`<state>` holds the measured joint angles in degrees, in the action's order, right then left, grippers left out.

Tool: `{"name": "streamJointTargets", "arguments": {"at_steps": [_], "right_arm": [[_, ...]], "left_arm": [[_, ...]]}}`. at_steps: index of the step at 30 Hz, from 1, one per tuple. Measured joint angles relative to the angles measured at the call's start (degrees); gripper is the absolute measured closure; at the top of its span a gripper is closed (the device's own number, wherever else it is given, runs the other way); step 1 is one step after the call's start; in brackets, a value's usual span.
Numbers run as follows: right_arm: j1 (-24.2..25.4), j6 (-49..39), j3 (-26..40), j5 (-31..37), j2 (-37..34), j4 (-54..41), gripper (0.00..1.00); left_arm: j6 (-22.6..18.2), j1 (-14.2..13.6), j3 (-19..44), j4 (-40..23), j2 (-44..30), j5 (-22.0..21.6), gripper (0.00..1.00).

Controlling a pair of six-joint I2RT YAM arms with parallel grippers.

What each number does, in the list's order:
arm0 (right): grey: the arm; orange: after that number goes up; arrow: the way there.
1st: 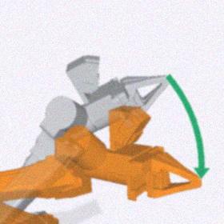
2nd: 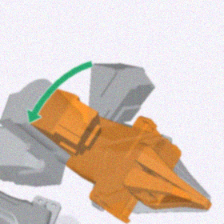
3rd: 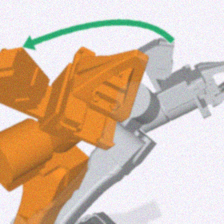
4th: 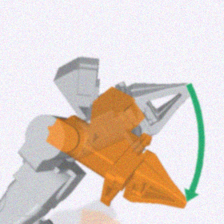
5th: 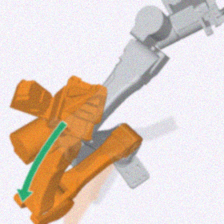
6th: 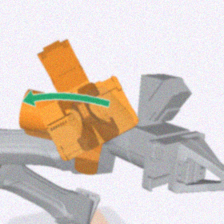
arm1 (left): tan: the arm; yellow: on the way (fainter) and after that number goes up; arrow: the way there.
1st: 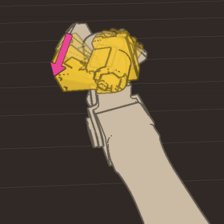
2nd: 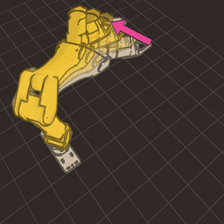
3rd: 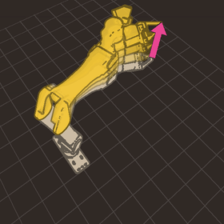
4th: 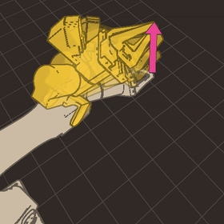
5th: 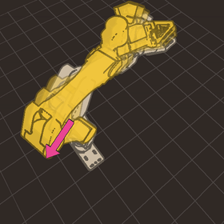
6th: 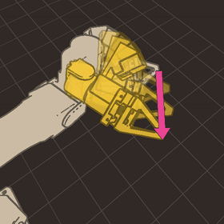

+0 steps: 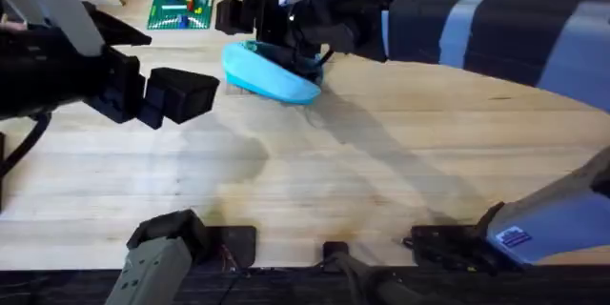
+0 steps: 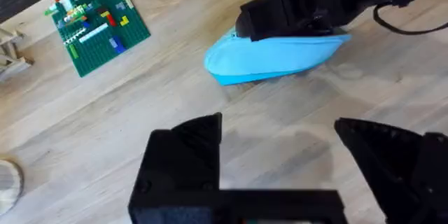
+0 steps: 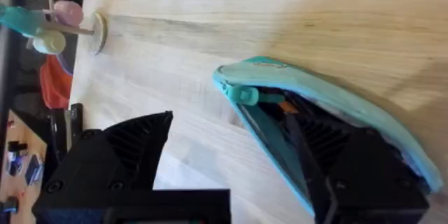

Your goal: Unzip the bag, pick up the pens from the table one at a time and place them inside, then zip the bag closed.

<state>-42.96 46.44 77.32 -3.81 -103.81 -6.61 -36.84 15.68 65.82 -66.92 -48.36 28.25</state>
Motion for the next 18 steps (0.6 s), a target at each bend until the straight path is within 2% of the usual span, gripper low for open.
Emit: {"name": "streamJointTargets", "arguments": {"at_steps": [10,18], "right_arm": [[0.00,1.13,0.15,0.00,-4.15,1.50,0.005],[-0.10,2.90,0.24,-0.02,-4.61,4.01,0.005]], "left_arm": [[0.00,0.00,0.00,0.00,-0.02,0.00,0.006],[0.00,0.00,0.00,0.01,-0.01,0.00,0.006]]}}
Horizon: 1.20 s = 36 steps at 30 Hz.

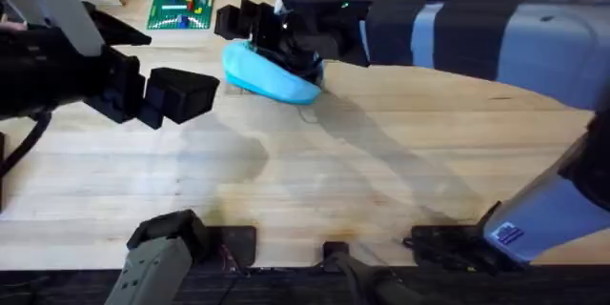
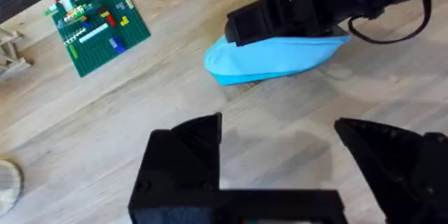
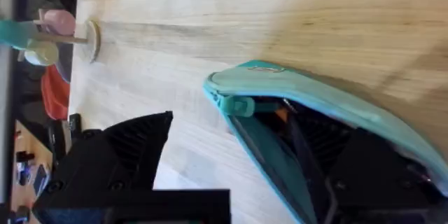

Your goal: Unzip the bag, pick up the pens from the table one at a time and place them inside, then zip the bag closed.

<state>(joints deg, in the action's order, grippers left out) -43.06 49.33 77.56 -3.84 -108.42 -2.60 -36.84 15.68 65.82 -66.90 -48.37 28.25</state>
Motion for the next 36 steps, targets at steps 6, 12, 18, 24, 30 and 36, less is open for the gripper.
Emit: {"name": "streamJointTargets", "arguments": {"at_steps": [6,12,18,24,30,36], "right_arm": [[-0.47,0.88,0.09,0.00,-1.39,0.93,0.005],[-1.23,1.69,0.09,0.00,-1.57,1.59,0.005],[-1.56,2.38,0.09,0.02,-1.58,2.63,0.004],[-1.63,3.16,0.20,0.02,-2.67,3.83,0.005],[-1.85,4.20,0.20,0.02,-3.32,4.81,0.005],[-1.93,4.45,0.22,0.02,-3.32,5.17,0.005]], "left_arm": [[-0.02,0.00,0.00,-0.01,-0.01,0.00,0.006],[0.00,0.00,0.00,-0.01,-0.01,0.00,0.006],[0.00,0.00,0.00,-0.01,-0.01,0.00,0.005],[0.00,0.00,0.00,-0.01,0.01,0.00,0.005],[0.00,0.00,0.00,-0.01,-0.01,0.00,0.005],[0.00,0.00,0.00,-0.01,0.01,0.00,0.005]]}}
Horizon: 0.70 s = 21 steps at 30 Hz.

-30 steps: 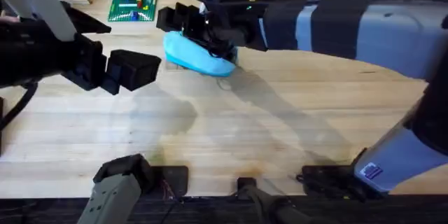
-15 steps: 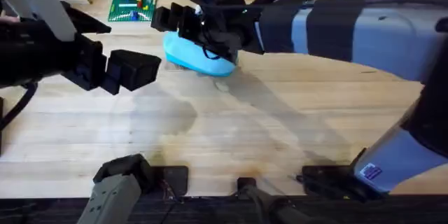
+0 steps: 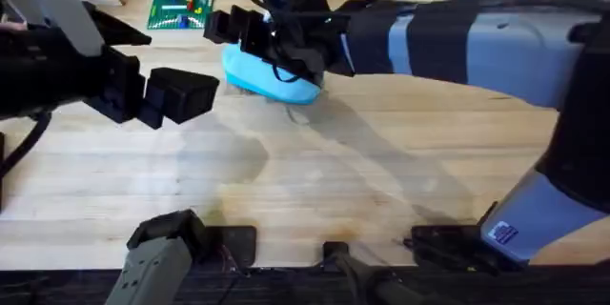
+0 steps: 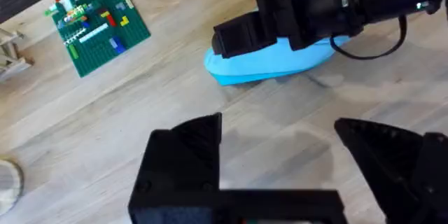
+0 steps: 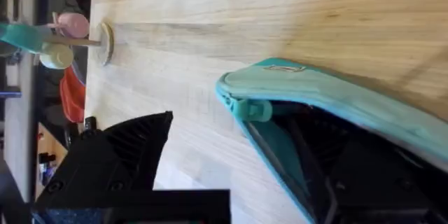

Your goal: Unzip the bag, pick up the pens from the table one at a time and place them inside, then zip the bag closed.

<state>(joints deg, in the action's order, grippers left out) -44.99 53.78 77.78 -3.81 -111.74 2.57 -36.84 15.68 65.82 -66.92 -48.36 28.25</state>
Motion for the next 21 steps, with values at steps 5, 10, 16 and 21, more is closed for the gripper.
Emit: {"name": "streamJointTargets", "arguments": {"at_steps": [5,10,16,21], "right_arm": [[0.00,0.02,0.02,0.00,0.00,0.02,0.005],[0.00,0.02,0.32,-0.02,-0.01,0.00,0.005],[0.00,0.04,1.80,-0.02,0.00,0.02,0.005],[0.00,0.04,2.27,-0.02,0.00,0.00,0.005]], "left_arm": [[0.00,0.00,0.00,0.00,0.00,0.00,0.005],[0.00,0.00,0.00,0.00,0.00,0.00,0.004],[0.00,0.00,0.00,0.00,-0.01,0.00,0.004],[0.00,0.00,0.00,0.00,-0.02,0.00,0.004]]}}
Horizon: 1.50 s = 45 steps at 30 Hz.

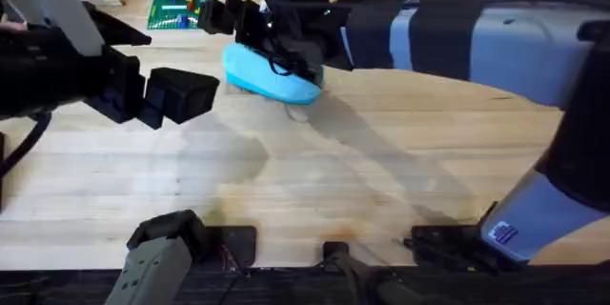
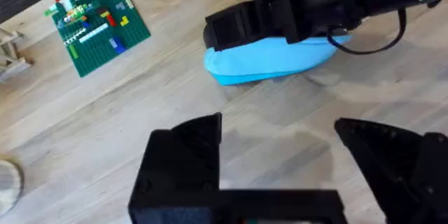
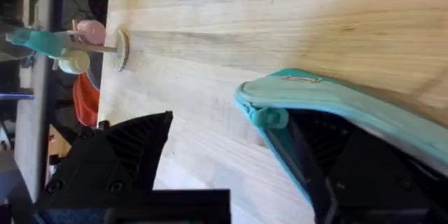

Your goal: Unzip the bag, pick up the pens from the table one at a time and place them inside, then zip the bag closed.

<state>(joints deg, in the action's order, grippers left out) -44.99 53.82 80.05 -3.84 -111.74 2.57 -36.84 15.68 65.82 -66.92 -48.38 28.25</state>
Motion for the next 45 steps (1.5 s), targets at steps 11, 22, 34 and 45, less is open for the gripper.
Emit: {"name": "streamJointTargets", "arguments": {"at_steps": [11,22,34,45], "right_arm": [[0.17,-0.02,0.00,-0.02,0.02,0.02,0.004],[0.17,-0.02,0.05,0.00,3.76,0.02,0.005],[0.22,-0.28,1.25,-2.20,6.14,1.95,0.004],[0.22,-1.79,1.27,-2.84,6.14,2.16,0.005]], "left_arm": [[0.00,0.00,0.00,0.00,0.02,0.00,0.005],[0.00,0.00,0.00,0.00,0.00,0.00,0.005],[-0.02,0.00,0.00,0.00,0.02,0.00,0.006],[0.00,0.00,0.00,0.00,0.02,0.00,0.006]]}}
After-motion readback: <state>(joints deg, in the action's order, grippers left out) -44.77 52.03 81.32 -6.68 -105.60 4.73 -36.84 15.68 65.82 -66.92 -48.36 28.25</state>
